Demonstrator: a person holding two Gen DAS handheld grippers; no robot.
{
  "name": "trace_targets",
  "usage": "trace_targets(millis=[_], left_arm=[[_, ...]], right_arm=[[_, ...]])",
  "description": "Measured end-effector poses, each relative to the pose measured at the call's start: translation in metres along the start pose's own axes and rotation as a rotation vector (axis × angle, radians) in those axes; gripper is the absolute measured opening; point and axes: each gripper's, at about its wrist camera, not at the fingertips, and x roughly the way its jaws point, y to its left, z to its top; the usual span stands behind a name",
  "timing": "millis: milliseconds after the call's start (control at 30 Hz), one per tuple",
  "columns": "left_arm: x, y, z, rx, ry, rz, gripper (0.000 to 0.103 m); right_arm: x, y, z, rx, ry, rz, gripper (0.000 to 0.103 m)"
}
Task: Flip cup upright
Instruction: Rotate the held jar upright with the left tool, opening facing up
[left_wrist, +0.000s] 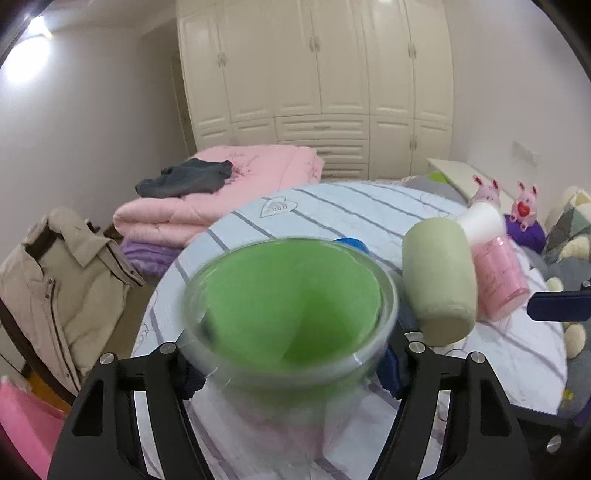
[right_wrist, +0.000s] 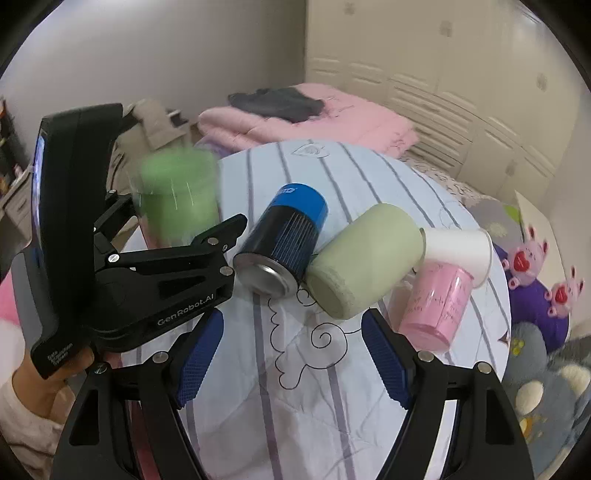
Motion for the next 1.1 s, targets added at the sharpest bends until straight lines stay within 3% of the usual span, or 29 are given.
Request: trace_targets(millis=[133,300,800,1100], left_arm=[[-0.001,0.000,-0.007,-0.019,0.012,-0.022,0.071],[-0.001,-0.001,-0.015,-0.030,0.017,-0.037,0.073],[-0.009,-0.004,-0.016,-0.030,0.021,-0.025,0.074],[-0.013,-0.003,-0.015,-0.029,0.022,-0.002,0.084]], right_arm=[[0.007,-0.002,-0.005,0.042,-0.011,-0.035,0.079],[0.011,-0.009,-0.012,0.103,-0.021,-0.019,0.079],[0.010,-0.010,-0.017,0.121,-0.046,-0.044,0.079],[0.010,-0.014,-0.017,0.142,-0.049,-0.040,0.079]])
